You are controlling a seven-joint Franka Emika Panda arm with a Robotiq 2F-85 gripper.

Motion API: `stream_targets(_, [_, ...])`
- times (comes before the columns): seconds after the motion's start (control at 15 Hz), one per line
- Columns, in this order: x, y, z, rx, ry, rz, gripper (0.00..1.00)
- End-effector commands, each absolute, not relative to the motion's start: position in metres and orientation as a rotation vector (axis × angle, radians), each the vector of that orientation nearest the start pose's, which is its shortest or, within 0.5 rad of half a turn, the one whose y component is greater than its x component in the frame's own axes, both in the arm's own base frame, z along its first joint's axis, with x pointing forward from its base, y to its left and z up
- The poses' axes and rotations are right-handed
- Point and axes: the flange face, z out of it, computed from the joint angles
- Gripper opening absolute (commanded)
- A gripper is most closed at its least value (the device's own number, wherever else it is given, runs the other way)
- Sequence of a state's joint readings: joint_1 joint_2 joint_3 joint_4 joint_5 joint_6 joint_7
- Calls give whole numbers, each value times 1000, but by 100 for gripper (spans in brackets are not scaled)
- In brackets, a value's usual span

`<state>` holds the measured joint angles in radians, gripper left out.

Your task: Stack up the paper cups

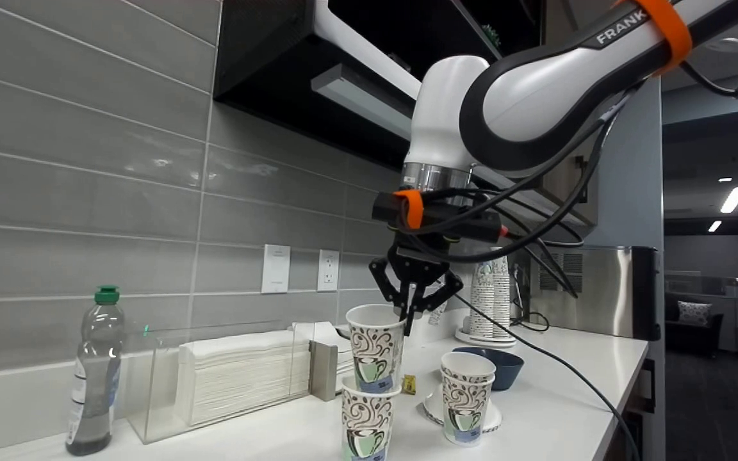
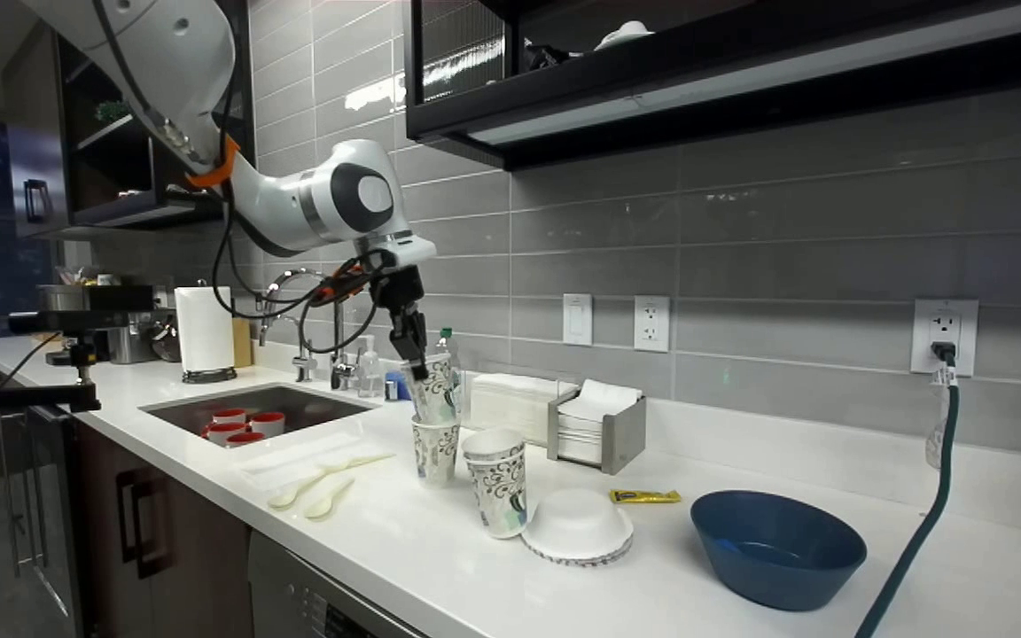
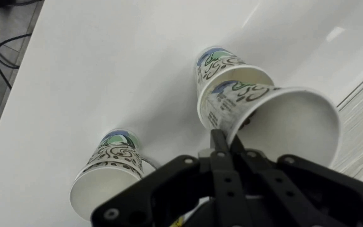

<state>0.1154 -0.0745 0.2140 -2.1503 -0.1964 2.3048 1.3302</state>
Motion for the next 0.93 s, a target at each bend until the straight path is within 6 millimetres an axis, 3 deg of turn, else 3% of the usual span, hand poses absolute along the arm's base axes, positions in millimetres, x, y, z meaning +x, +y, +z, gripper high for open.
stream_targets(0.0, [523, 176, 448, -2721, 1313, -386, 3])
stream_targets(0.07, [524, 176, 446, -2715, 1317, -376, 29])
stream_targets(0.2, [524, 179, 443, -2708, 1310, -359, 35])
stream_targets(0.53, [522, 182, 432, -2732, 1302, -305, 69])
stream_targets(0.8, [522, 182, 407, -2747, 1312, -249, 98])
stream_targets(0.87, [522, 181, 400, -2750, 1322, -245, 100])
